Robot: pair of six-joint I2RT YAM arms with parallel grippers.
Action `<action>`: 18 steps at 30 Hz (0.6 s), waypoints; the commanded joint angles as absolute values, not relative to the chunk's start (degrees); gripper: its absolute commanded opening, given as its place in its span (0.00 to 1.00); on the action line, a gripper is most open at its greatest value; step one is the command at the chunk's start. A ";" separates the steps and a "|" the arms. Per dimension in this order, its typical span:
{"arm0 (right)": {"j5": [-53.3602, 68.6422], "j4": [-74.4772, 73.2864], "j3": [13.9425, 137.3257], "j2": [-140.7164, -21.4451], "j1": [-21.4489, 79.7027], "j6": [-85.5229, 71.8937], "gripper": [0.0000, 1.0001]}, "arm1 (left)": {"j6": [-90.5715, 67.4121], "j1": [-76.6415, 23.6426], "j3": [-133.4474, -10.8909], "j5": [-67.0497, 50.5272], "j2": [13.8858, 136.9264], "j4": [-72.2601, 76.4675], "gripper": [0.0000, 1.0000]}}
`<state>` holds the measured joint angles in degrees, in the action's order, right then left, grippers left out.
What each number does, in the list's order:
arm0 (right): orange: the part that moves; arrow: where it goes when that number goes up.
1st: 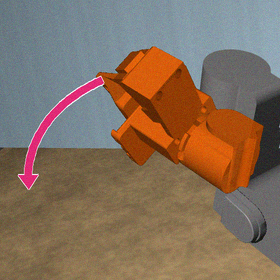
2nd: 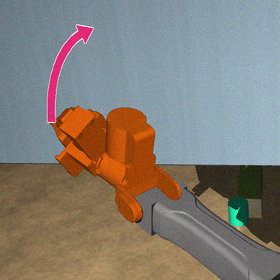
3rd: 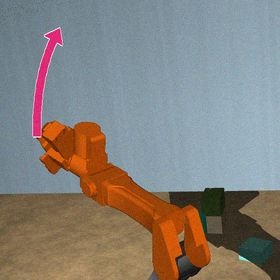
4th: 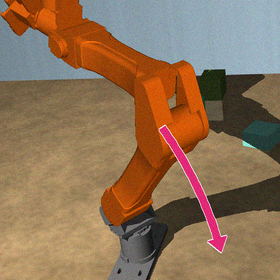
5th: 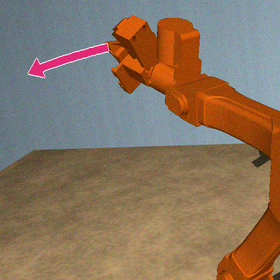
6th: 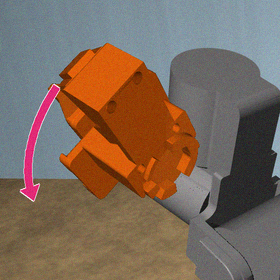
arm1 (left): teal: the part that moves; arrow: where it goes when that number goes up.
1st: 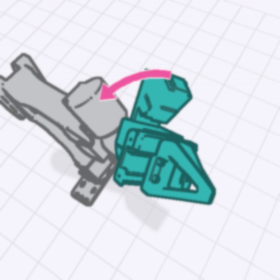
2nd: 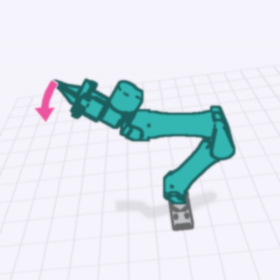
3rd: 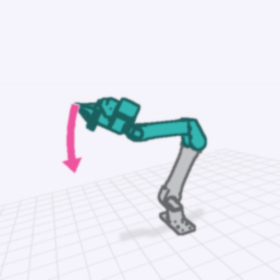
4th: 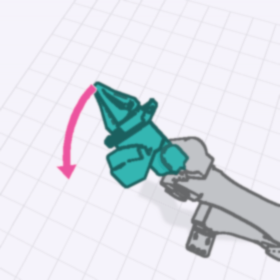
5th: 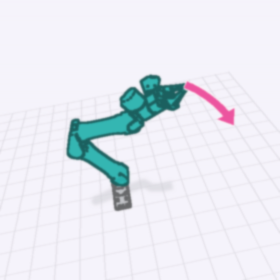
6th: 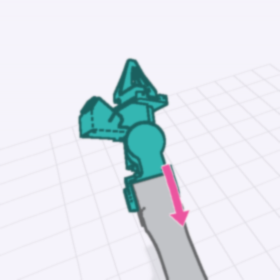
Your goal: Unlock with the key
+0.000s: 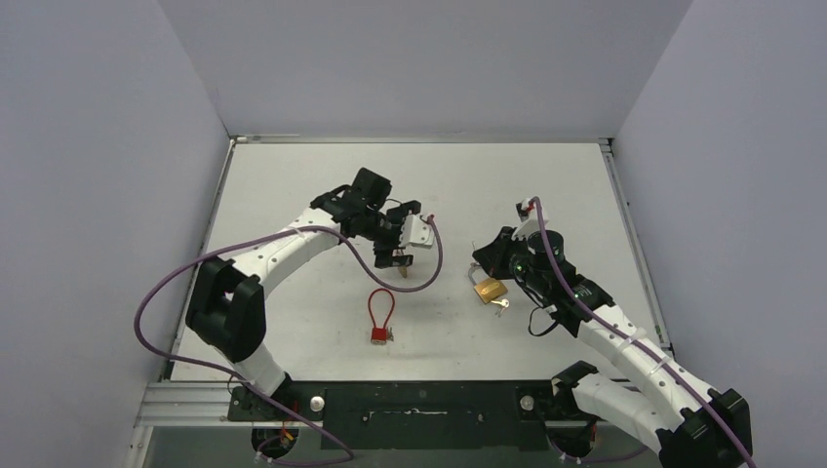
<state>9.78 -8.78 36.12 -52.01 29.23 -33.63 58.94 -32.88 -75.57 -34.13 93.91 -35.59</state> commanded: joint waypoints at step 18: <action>9.16 -6.41 38.10 -53.03 28.31 -32.43 0.00 | 66.97 -35.07 -74.81 -23.32 102.17 -32.86 0.19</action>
<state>9.82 -8.71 36.12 -53.12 28.80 -33.04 66.08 -35.35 -75.07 -21.12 103.42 -35.46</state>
